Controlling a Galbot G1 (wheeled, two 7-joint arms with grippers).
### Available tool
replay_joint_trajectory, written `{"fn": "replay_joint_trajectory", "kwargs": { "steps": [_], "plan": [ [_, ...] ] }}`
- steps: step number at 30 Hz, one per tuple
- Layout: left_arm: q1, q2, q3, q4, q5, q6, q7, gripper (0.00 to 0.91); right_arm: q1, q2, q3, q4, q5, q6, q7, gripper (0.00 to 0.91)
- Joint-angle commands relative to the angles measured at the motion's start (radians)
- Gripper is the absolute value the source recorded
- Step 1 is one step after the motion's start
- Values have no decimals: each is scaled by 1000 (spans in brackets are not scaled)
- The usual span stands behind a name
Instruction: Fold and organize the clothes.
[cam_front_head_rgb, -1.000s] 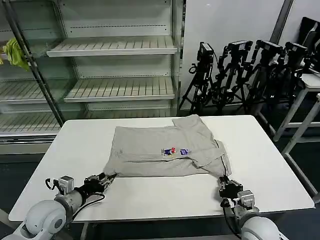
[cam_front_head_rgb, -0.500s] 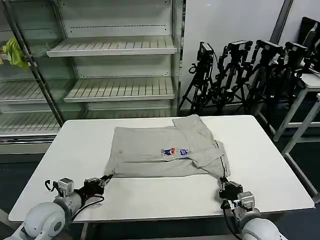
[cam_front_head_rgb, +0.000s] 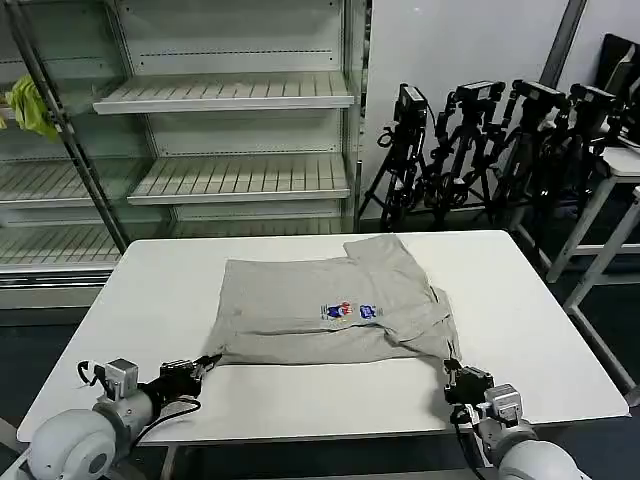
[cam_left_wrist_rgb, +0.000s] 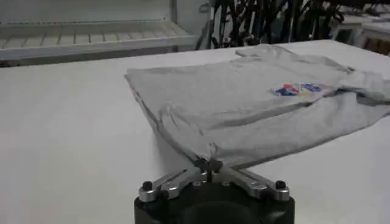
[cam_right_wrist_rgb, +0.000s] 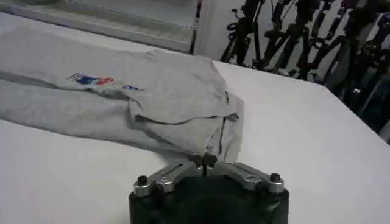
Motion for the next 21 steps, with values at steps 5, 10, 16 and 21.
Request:
{"fn": "replay_joint_trajectory", "kwargs": {
  "steps": [5,10,16,21],
  "plan": [
    [302,120,-259,-149,-105,17,-16,60,-175,-124,127,133,100,-50,59,0],
    [433,124,-334,-191,-106,17,-17,60,-266,-147,206,176,110,-69,72,0],
    [500,96,-350,-221,-83,18,-21,60,-357,-152,278,206,110,-83,91,0],
    [547,70,-356,-235,-52,18,-19,60,-448,-140,325,216,105,-94,95,0]
  ]
}}
